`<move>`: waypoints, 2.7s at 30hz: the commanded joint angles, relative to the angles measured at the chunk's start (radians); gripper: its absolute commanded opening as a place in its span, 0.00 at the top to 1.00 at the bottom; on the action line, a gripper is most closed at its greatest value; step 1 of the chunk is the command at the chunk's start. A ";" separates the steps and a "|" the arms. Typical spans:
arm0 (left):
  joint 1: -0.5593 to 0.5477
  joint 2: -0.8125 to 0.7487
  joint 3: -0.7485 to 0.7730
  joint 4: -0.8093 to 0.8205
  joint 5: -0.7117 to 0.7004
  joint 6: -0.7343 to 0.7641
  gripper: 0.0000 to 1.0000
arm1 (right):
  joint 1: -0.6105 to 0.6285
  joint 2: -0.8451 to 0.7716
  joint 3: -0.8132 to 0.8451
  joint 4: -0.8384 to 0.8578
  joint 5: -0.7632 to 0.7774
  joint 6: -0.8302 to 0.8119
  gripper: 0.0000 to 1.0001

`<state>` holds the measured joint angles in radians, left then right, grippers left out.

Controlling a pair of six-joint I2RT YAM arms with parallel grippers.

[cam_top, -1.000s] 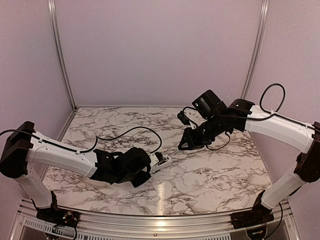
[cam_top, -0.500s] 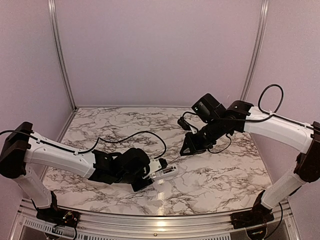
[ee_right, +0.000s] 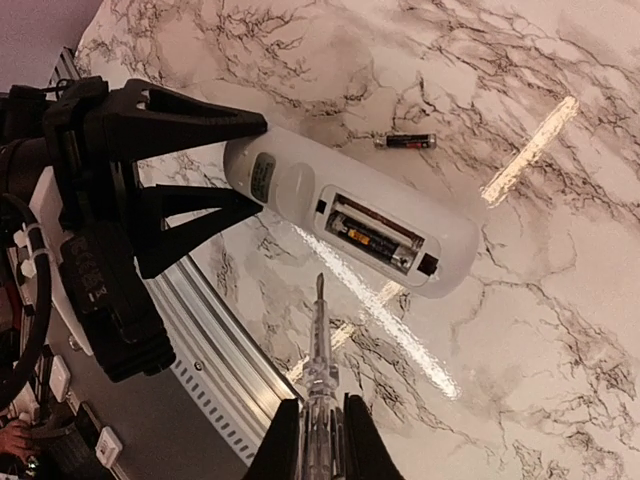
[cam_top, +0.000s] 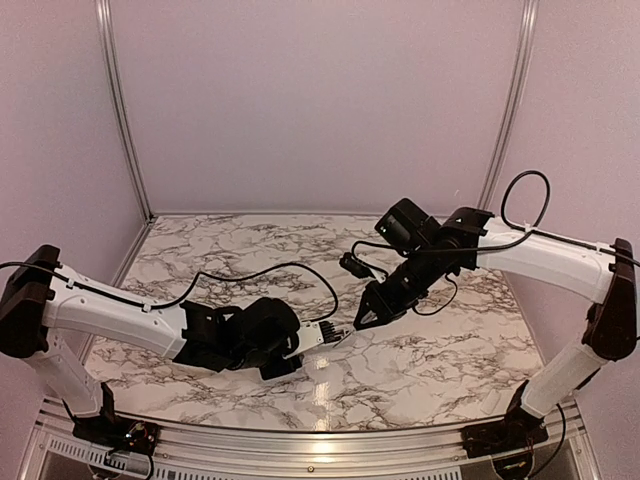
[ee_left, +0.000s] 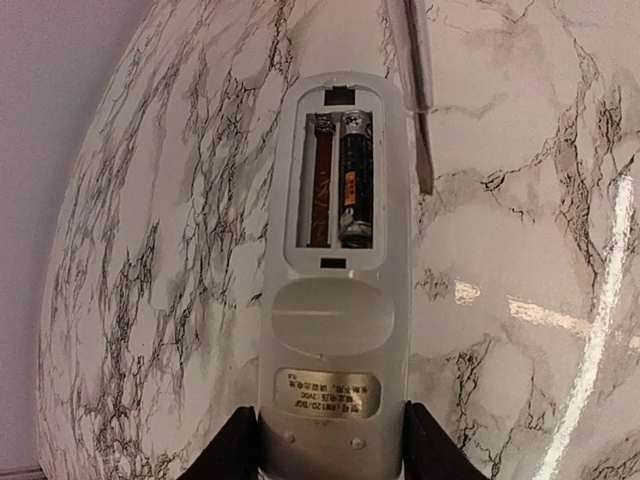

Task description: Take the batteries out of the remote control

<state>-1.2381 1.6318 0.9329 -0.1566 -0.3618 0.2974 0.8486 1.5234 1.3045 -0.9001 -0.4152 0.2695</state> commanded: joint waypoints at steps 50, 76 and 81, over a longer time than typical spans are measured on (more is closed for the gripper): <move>-0.004 -0.266 -0.168 0.277 -0.108 0.452 1.00 | 0.030 -0.287 -0.045 0.182 0.058 -0.588 1.00; -0.004 -0.294 -0.214 0.288 -0.049 0.701 1.00 | 0.060 -0.150 0.048 0.081 0.118 -0.649 1.00; -0.004 -0.273 -0.211 0.291 -0.087 0.679 1.00 | 0.092 -0.161 0.065 0.094 0.142 -0.652 1.00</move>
<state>-1.2381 1.3598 0.7296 0.1005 -0.4290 0.9905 0.9115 1.3655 1.3140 -0.8116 -0.2958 -0.3744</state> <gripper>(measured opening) 0.469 0.110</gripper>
